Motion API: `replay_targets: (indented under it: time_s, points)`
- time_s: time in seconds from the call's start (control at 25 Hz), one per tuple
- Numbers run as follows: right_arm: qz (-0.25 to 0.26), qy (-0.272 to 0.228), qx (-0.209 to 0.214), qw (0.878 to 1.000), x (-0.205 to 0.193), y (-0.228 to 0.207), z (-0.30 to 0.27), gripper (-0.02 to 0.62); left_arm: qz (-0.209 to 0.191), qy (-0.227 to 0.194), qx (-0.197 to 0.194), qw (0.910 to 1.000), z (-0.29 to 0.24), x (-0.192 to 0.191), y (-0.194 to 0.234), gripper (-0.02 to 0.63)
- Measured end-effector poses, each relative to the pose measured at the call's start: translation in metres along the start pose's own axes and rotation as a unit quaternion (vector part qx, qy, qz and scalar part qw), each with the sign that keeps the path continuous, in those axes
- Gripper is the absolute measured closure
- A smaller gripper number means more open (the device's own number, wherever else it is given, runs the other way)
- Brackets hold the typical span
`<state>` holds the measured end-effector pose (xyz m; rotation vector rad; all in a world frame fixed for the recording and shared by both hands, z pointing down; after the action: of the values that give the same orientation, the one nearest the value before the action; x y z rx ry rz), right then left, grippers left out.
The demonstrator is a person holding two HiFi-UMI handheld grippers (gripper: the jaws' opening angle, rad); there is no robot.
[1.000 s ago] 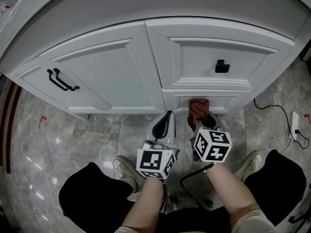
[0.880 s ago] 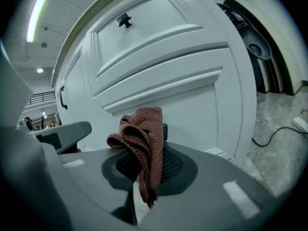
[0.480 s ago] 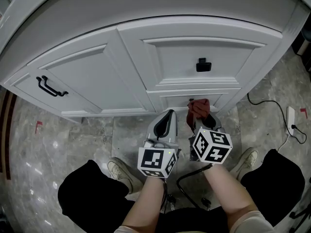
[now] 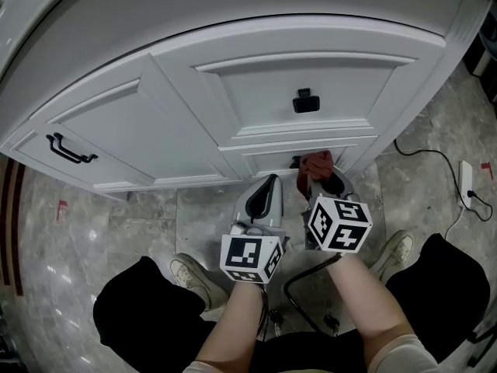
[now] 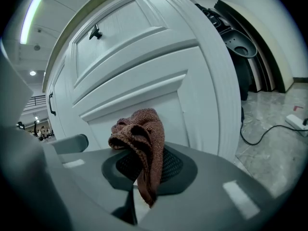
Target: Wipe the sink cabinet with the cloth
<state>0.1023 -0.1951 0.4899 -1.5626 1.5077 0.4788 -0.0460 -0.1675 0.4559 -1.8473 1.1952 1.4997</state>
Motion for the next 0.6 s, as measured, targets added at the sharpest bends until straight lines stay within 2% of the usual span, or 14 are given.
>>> replay_targets:
  time_s: [0.32, 0.6]
  points:
    - [-0.015, -0.006, -0.036, 0.999, 0.007, -0.038, 0.017, 0.515, -0.002, 0.006, -0.019, 0.9998, -0.015, -0.003, -0.023, 0.604]
    - [-0.027, -0.011, -0.040, 0.999, 0.007, -0.058, 0.031, 0.512, -0.005, 0.021, -0.023, 0.9995, -0.022, -0.010, -0.033, 0.604]
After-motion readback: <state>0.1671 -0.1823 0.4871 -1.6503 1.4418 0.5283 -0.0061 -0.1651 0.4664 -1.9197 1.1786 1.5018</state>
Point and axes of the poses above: the fingertips, and each gripper's own axes: z backward along the fingers, y to its left, x out of its top, the point moved 7 cm from there along z, backward along the fingers, and after that the axes turned 14 degrees about y, right-handed, at the moved point
